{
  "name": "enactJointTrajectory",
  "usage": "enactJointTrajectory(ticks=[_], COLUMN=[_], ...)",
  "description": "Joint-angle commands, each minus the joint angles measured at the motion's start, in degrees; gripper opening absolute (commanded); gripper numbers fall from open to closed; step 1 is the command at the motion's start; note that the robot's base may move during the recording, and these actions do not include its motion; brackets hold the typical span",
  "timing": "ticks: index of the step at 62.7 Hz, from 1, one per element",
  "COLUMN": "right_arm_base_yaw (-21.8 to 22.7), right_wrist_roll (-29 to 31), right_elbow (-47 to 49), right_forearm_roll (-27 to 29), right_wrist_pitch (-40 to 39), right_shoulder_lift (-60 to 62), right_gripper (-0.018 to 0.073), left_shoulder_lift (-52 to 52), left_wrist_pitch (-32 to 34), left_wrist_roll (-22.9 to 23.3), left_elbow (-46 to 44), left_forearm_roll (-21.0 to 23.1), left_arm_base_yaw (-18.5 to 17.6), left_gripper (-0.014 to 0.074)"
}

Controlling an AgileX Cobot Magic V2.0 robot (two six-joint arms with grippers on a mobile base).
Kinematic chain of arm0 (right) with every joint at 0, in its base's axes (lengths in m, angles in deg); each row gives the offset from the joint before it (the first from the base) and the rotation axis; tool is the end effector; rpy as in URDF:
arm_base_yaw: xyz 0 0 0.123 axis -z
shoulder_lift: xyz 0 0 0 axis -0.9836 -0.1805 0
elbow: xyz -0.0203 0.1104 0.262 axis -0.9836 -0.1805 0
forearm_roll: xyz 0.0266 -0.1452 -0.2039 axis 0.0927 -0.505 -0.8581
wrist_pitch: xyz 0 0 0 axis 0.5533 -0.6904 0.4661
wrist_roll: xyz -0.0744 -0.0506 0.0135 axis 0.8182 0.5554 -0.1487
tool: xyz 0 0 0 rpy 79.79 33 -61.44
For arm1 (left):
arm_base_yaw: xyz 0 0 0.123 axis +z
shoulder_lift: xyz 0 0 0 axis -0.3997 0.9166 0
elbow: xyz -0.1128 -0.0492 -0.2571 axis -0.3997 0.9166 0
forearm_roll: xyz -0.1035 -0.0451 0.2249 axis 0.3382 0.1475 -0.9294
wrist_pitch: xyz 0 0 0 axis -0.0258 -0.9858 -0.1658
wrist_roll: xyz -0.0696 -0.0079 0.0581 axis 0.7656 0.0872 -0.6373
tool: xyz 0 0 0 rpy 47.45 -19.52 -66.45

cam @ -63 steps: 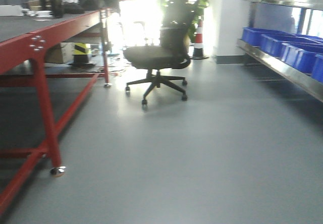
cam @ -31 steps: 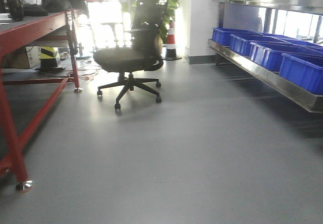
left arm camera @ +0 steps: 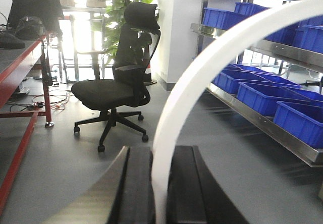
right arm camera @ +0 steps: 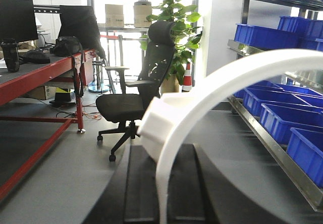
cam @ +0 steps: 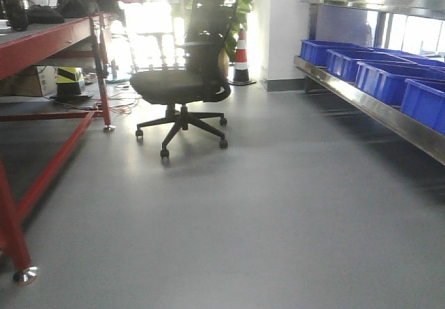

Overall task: Grab PVC pipe and place in blue bin
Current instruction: 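Carry the pipe in both grippers while driving past the red table, then carry the pipe while driving up to the shelf of blue bins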

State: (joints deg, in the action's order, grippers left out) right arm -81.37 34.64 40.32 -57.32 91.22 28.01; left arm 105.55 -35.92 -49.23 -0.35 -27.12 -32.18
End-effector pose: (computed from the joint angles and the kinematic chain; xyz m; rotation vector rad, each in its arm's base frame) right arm 0.1126 0.0047 0.3692 -0.0123 1.5074 0.0581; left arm 0.1216 -0.0183 0.3615 0.0863 1.5573 -0.1488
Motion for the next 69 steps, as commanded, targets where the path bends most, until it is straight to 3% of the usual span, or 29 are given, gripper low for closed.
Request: enactJointTrajectory(ticks=[1, 69], right_arm_base_yaw=[-0.1, -0.1], right_wrist_roll=[0.2, 0.2], right_elbow=[0.0, 0.0], right_forearm_roll=[-0.5, -0.5], right_wrist_pitch=[-1.4, -1.4], right_shoulder_lift=[0.3, 0.3], right_gripper=[-0.0167, -0.0167], left_shoulder_lift=[-0.3, -0.3], left_wrist_pitch=[1.5, 1.5], left_wrist_roll=[0.4, 0.4], left_elbow=[-0.2, -0.2], left_forearm_roll=[0.0, 0.0], left_arm_base_yaw=[-0.4, -0.4], left_gripper=[-0.0111, -0.0111])
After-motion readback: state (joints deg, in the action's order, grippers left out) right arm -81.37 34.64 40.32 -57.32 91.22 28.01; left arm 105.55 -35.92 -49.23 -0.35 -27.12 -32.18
